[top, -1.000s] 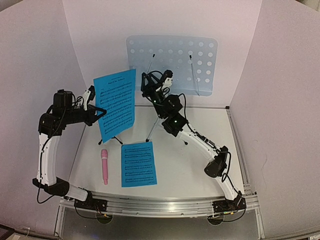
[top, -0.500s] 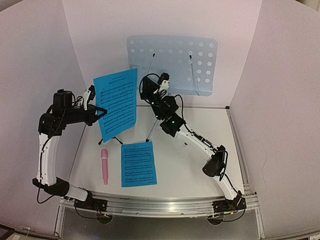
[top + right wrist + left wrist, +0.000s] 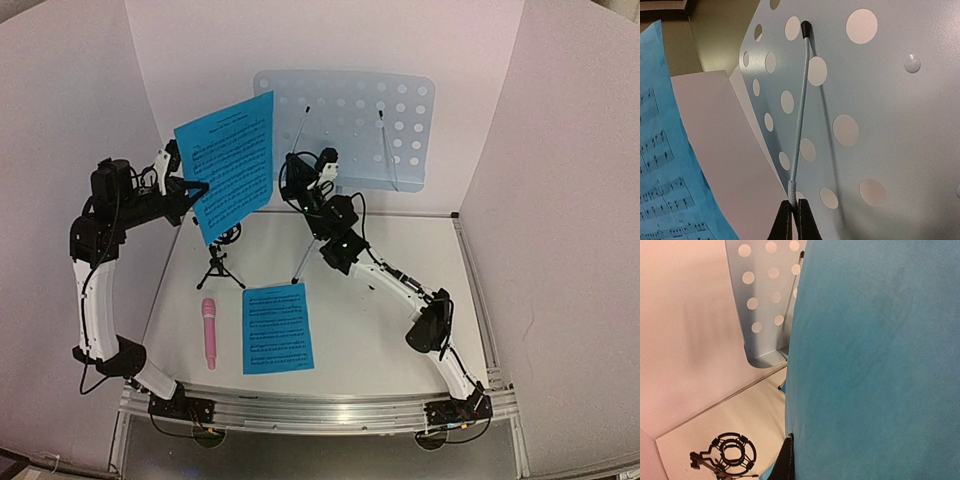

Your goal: Set up the instrument practice props

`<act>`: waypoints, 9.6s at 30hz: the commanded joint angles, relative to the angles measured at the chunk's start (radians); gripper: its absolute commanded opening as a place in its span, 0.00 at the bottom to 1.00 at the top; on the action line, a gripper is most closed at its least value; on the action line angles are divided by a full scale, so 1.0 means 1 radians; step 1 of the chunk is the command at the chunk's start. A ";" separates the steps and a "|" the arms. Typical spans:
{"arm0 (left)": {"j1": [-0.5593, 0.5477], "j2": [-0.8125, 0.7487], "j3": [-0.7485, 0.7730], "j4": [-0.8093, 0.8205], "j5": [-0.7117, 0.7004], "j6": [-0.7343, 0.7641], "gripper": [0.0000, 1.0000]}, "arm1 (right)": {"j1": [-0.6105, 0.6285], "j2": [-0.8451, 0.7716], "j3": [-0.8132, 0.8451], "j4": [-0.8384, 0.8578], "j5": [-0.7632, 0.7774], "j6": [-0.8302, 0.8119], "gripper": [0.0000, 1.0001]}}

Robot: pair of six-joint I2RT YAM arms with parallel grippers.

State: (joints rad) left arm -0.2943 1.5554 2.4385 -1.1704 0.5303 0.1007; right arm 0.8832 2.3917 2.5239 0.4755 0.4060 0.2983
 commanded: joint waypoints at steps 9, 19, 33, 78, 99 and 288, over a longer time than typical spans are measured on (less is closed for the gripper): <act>0.003 0.133 0.135 0.188 -0.026 -0.240 0.00 | 0.019 -0.036 -0.068 0.213 -0.103 -0.034 0.00; 0.199 0.093 0.065 0.184 0.012 -0.516 0.00 | 0.018 -0.089 -0.135 0.206 -0.078 -0.024 0.00; 0.483 0.085 -0.187 0.244 0.115 -0.871 0.00 | 0.023 -0.087 -0.119 0.169 -0.089 -0.010 0.00; 0.286 0.101 0.081 0.012 0.224 -0.032 0.00 | -0.010 -0.129 -0.160 0.199 -0.242 -0.321 0.00; 0.268 0.077 0.135 0.094 0.411 -0.202 0.00 | -0.016 -0.145 -0.181 0.223 -0.256 -0.343 0.00; 0.089 0.342 0.367 0.426 0.145 -0.010 0.71 | -0.040 -0.246 -0.333 0.225 -0.590 -0.578 0.00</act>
State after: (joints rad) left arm -0.2407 1.9494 2.7666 -0.7810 0.6239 0.1257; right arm 0.8410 2.2021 2.1706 0.6407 -0.1619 -0.2582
